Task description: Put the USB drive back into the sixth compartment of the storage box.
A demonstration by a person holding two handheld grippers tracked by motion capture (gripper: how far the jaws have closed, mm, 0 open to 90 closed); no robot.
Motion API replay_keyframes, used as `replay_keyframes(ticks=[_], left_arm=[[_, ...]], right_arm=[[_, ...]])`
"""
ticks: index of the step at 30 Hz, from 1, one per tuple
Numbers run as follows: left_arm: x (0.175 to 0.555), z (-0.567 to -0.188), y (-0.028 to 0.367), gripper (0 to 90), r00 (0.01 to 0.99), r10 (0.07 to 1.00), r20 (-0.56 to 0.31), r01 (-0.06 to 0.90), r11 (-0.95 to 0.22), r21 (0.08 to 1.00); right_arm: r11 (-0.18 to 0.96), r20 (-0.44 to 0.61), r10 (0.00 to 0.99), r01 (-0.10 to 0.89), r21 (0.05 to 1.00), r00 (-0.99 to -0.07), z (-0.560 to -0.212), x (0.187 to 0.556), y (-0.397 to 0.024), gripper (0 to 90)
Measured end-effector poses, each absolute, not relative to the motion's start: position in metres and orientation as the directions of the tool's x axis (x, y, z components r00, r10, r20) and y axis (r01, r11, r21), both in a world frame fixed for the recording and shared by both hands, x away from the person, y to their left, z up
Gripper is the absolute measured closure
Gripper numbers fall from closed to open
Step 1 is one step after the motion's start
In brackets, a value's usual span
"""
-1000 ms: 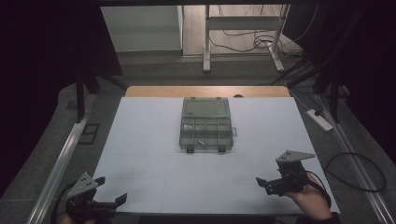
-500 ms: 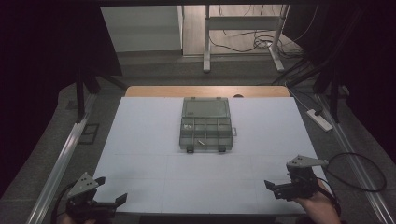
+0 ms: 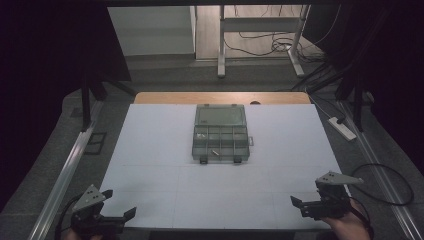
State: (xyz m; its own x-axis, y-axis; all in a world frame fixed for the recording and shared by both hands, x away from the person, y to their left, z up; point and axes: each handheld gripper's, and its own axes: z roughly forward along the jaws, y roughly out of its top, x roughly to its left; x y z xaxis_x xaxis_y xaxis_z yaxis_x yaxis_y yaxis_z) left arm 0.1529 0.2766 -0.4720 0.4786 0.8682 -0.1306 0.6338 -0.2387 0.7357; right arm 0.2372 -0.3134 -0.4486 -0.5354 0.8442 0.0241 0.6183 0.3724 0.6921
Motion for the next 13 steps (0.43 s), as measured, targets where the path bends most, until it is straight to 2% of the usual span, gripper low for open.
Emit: replay_keyframes(ticks=[13], left_arm=[[0.1536, -0.4718, 0.2761, 1.1, 0.477, 0.870, -0.128, 0.636, -0.241, 0.733]], right_arm=[[0.356, 0.016, 0.862, 0.627, 0.693, -0.507, -0.4478, 0.2289, -0.3206, 0.0]])
